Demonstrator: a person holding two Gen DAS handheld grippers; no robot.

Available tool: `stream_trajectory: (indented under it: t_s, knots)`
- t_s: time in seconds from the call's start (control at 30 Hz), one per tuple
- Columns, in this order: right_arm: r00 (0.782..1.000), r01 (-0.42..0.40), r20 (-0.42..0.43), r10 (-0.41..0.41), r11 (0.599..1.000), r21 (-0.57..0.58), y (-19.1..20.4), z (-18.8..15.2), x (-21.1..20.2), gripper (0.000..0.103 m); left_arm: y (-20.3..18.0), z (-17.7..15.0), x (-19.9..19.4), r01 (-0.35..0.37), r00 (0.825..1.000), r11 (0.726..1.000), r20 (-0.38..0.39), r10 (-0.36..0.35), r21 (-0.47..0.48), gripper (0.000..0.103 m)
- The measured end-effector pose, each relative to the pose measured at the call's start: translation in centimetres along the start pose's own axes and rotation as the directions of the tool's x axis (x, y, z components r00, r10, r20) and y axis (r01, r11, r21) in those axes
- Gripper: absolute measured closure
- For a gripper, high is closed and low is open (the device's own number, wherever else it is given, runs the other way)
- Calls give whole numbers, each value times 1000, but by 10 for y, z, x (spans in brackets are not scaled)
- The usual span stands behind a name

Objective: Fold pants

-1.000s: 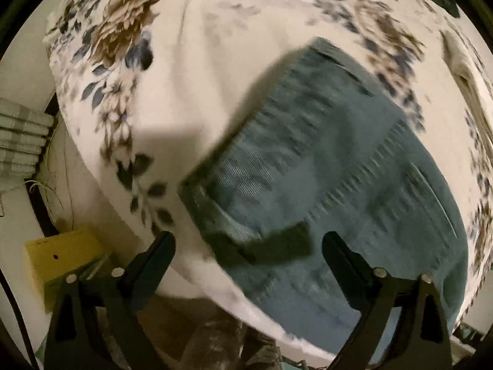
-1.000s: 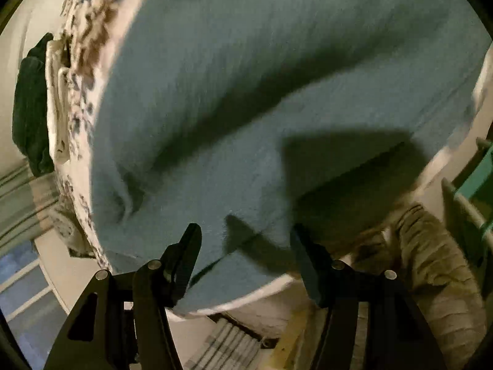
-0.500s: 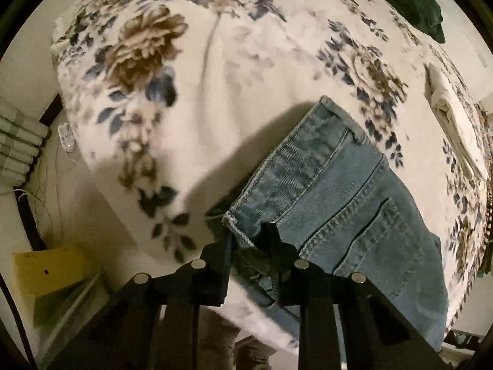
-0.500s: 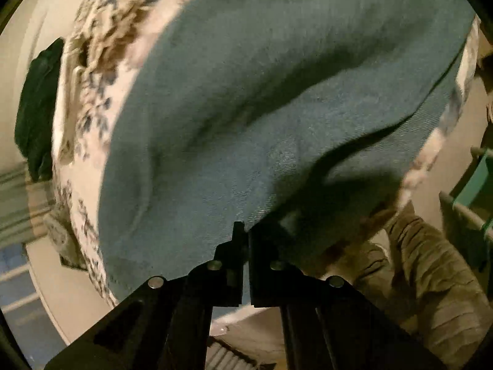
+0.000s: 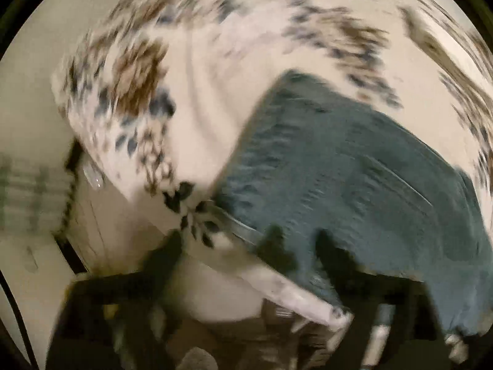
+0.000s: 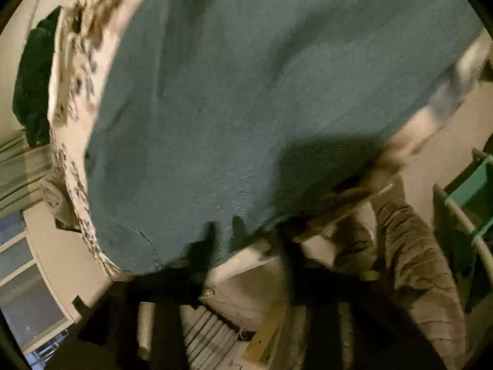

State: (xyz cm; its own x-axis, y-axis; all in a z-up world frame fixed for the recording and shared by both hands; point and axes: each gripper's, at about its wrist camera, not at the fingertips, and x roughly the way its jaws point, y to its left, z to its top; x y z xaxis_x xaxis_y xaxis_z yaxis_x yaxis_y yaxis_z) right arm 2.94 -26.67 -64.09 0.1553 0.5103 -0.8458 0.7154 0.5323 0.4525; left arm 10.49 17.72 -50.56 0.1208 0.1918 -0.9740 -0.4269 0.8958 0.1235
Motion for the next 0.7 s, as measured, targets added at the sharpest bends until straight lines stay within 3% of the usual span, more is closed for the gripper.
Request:
stream_trajectory:
  t_s: [0.07,0.13,0.2,0.3,0.4,0.47,0.5,0.53,0.6,0.67,0.7]
  knots:
    - [998,21,60,-23,999,44,-23,12,-30,47,-36,-10,-17,10,1000,997,22,-12,76,8]
    - [984,16,173,-36,993,118,-54,29,-73,47,-77,-21,-26,28,999,989,21,-32,144,8]
    - [943,41,317,-99,982,184,-89,53,-123,47,-134,-35,-31,66,998,973,7,-69,223,8]
    - [884,72,428,-191,958,277,-138,91,-174,47,-209,-58,-37,120,992,944,-14,-122,307,8]
    - [863,66,447,-235,930,361,-185,128,-194,47,-279,-80,-34,153,988,908,-47,-146,389,8]
    - [874,40,434,-221,921,388,-207,151,-194,47,-311,-89,-33,176,984,893,-72,-160,414,8]
    - [885,14,426,-189,924,381,-214,164,-190,57,-322,-92,-33,173,985,888,-73,-157,426,8]
    - [889,9,422,-178,928,373,-222,173,-188,93,-330,-94,-33,172,985,884,-73,-156,434,8]
    - [886,50,422,-191,945,322,-215,181,-185,96,-339,-96,-36,164,986,880,-67,-150,445,8]
    - [852,117,469,-234,957,265,-197,180,-192,97,-340,-95,-38,150,989,882,-50,-143,447,8]
    - [851,135,463,-250,954,267,-199,181,-192,97,-340,-94,-38,139,990,884,-46,-133,446,8]
